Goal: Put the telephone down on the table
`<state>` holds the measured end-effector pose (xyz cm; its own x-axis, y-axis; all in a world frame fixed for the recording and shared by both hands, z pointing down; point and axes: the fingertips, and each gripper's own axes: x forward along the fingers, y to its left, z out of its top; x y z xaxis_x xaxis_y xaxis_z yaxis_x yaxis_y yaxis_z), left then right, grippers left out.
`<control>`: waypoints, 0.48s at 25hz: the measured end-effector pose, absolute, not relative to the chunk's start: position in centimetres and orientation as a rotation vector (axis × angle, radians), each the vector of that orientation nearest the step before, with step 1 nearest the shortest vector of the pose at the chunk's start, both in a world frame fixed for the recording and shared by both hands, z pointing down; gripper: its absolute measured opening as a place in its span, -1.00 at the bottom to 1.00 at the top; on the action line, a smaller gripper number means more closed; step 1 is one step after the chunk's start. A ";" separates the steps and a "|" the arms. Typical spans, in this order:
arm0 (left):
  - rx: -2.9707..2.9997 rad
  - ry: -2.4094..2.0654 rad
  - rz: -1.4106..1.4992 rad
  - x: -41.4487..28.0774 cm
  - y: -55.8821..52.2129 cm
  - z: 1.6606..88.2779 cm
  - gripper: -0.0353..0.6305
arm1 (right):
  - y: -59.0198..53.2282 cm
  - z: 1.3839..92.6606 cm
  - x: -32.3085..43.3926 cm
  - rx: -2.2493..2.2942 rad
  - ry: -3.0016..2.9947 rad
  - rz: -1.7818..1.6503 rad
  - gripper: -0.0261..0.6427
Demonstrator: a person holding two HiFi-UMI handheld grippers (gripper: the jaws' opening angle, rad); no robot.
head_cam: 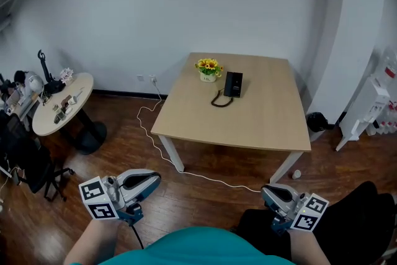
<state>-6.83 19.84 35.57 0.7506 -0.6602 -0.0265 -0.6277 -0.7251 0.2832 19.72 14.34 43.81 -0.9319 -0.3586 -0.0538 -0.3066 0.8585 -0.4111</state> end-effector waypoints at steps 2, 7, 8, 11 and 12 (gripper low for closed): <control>2.691 -1.025 -0.165 -8.0 21.0 36.5 -0.88 | 15.1 43.5 18.5 -0.523 2.914 -0.603 -0.92; 2.695 -0.991 -0.186 -12.3 23.1 38.5 -0.88 | 16.1 42.0 14.5 -0.575 2.943 -0.545 -0.92; 2.691 -0.983 -0.194 -13.4 23.5 38.7 -0.88 | 16.5 41.6 13.4 -0.590 2.942 -0.538 -0.92; 2.697 -0.955 -0.217 -16.8 24.1 39.1 -0.88 | 17.9 41.0 10.5 -0.628 2.928 -0.531 -0.92; 2.704 -0.942 -0.220 -17.7 24.2 39.2 -0.88 | 18.2 41.1 9.7 -0.650 2.924 -0.530 -0.92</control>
